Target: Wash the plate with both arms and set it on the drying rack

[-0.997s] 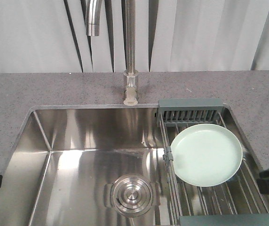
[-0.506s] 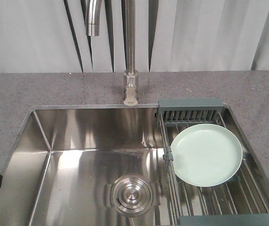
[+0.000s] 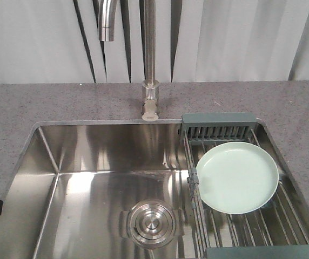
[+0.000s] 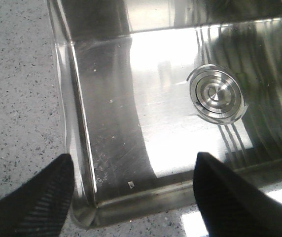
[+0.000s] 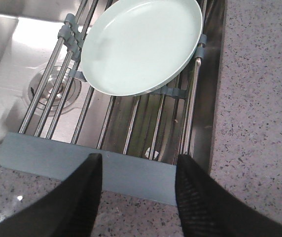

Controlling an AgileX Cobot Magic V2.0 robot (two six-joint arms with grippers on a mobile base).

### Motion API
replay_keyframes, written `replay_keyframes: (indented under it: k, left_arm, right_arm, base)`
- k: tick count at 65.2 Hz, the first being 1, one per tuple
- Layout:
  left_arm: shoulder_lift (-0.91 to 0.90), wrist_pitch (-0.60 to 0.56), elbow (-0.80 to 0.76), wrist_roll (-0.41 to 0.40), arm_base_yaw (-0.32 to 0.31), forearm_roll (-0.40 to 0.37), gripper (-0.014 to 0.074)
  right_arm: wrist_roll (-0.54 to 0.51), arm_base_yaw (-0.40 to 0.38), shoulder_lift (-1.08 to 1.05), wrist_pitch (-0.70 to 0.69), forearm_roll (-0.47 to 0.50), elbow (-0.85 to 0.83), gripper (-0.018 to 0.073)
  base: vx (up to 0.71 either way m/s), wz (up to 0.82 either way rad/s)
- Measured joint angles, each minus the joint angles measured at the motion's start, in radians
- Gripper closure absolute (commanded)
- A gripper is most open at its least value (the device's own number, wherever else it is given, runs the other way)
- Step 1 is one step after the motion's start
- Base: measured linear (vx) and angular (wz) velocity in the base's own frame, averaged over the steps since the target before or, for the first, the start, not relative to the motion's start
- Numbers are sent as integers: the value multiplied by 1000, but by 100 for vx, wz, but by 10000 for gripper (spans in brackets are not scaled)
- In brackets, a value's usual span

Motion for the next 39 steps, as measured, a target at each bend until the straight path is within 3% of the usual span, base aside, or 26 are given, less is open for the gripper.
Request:
replay_keyframes:
  k: [14, 39]
  left_arm:
    - [7, -19, -45, 4, 0, -14, 134]
    - [217, 8, -349, 103, 0, -15, 239]
  right_arm:
    - [0, 0, 0, 1, 1, 0, 211]
    - [0, 0, 0, 1, 1, 1, 211]
  base:
    - [0, 0]
    - [0, 0]
